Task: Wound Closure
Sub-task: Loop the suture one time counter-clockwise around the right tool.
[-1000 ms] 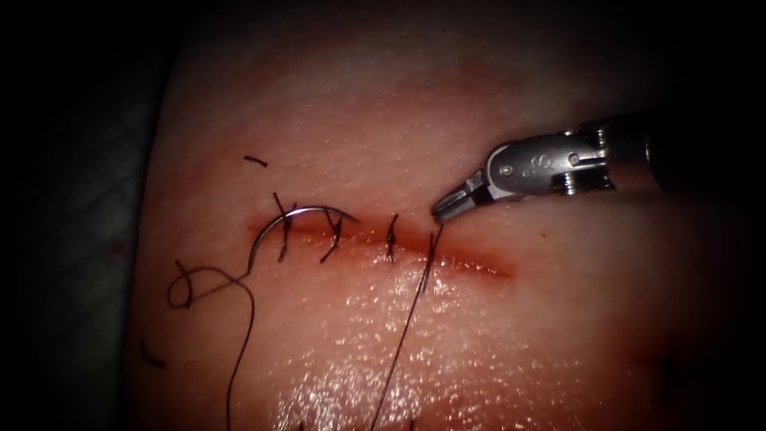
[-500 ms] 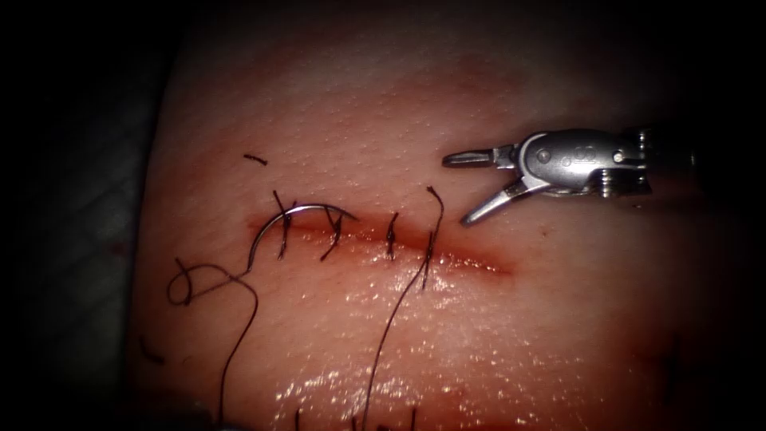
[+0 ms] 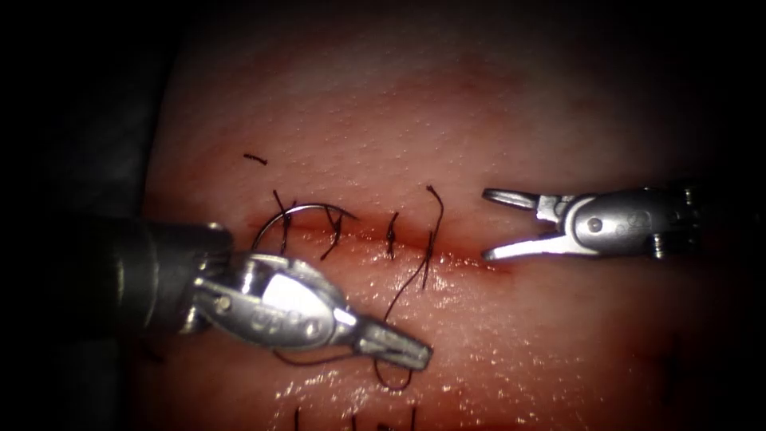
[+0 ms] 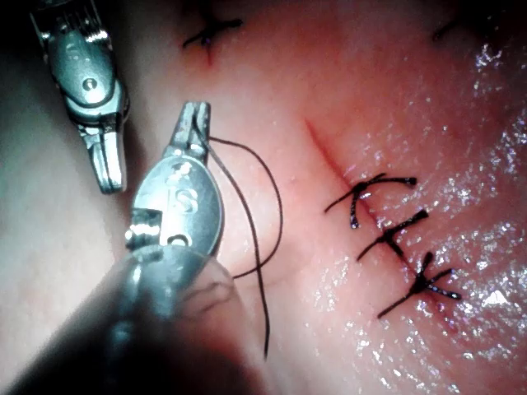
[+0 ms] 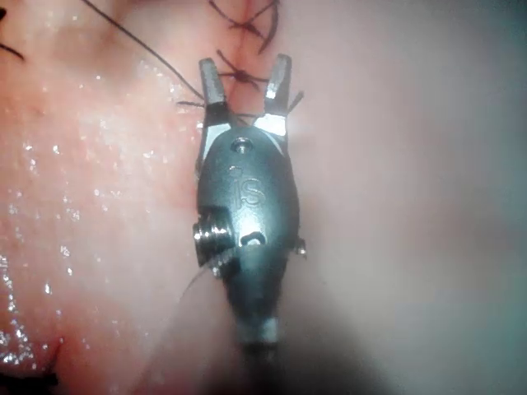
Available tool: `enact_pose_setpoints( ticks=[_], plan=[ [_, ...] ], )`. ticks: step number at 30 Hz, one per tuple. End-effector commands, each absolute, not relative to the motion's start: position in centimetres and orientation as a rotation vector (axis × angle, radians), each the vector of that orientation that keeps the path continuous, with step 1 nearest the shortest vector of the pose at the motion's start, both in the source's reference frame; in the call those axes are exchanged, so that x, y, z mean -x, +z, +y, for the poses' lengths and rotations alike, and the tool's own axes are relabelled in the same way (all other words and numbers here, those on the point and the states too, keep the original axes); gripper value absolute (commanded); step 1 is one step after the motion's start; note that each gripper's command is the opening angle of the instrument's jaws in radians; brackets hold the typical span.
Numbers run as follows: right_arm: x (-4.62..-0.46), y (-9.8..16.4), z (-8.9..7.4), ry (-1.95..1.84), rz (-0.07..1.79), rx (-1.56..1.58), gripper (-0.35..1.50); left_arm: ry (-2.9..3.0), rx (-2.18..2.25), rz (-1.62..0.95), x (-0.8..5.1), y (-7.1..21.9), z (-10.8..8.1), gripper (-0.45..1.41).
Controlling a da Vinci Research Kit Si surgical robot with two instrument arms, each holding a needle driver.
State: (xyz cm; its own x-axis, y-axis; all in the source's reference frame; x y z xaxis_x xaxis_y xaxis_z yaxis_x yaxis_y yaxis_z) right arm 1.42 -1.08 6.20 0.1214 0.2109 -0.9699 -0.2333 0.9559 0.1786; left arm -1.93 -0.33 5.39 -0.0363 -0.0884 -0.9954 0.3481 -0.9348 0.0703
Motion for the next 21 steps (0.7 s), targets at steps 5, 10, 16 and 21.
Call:
enact_pose_setpoints(
  ticks=[5, 10, 16, 21],
  plan=[
    [-1.90, 6.47, -1.27, 0.322, 1.439, 0.004, -0.35, -2.052, -2.030, 0.221, 1.92, 5.46, -0.02, -0.45],
    [-2.23, 6.56, -1.34, 0.334, 1.498, -0.002, -0.35, -2.055, -2.083, 0.187, 1.92, 5.52, 0.17, -0.45],
    [-2.52, 6.59, -1.57, 0.315, 1.550, -0.037, -0.35, -2.068, -2.109, 0.151, 1.95, 5.68, 0.33, -0.45],
    [-2.50, 6.52, -1.66, 0.351, 1.622, -0.036, -0.35, -2.080, -2.121, 0.135, 1.92, 5.97, 0.45, -0.45]
  ],
)
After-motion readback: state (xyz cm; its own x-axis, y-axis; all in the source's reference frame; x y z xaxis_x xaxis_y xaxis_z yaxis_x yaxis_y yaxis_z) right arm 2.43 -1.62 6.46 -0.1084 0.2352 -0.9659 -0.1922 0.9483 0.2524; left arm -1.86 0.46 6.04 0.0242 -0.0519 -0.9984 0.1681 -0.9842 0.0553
